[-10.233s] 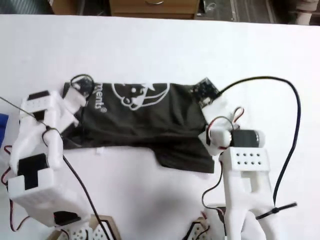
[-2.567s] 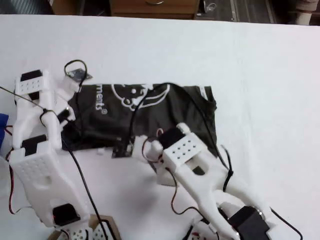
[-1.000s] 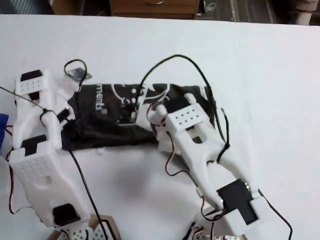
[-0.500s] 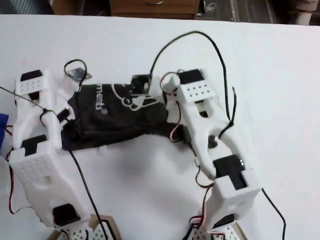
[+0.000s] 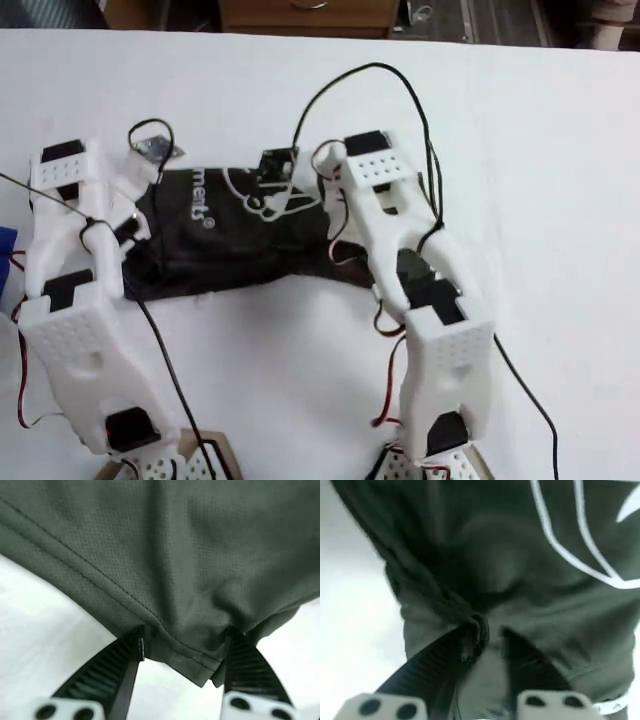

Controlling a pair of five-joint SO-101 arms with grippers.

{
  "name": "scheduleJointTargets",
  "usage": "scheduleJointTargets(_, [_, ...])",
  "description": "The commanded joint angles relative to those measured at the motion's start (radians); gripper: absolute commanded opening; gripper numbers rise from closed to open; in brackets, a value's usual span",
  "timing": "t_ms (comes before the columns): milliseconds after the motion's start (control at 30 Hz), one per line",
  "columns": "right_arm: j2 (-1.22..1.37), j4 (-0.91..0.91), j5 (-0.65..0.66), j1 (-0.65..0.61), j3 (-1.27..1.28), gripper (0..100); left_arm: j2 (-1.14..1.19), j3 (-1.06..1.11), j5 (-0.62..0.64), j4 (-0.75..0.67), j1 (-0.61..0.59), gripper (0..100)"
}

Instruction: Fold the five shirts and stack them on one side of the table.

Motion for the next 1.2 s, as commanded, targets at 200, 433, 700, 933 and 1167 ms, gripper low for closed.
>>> scheduleJointTargets(200, [0.012,0.047,-0.026,0.041,-0.178,25.9,-0.005,-0.035,0.002,-0.005,-0.005,26])
scheduleJointTargets(433, [-0.093,0.255,-0.061,0.041,-0.138,16.6,-0.005,-0.035,0.002,-0.005,-0.005,26])
scheduleJointTargets(700, [-0.444,0.251,-0.081,-0.002,0.301,14.2,-0.005,-0.035,0.000,-0.005,-0.005,26])
scheduleJointTargets(933, [-0.773,0.128,-0.086,-0.136,0.793,15.0,-0.005,-0.041,0.000,-0.006,-0.005,26])
scheduleJointTargets(1167, [-0.788,-0.028,-0.086,-0.226,1.042,14.9,-0.005,-0.038,0.002,-0.006,-0.002,26])
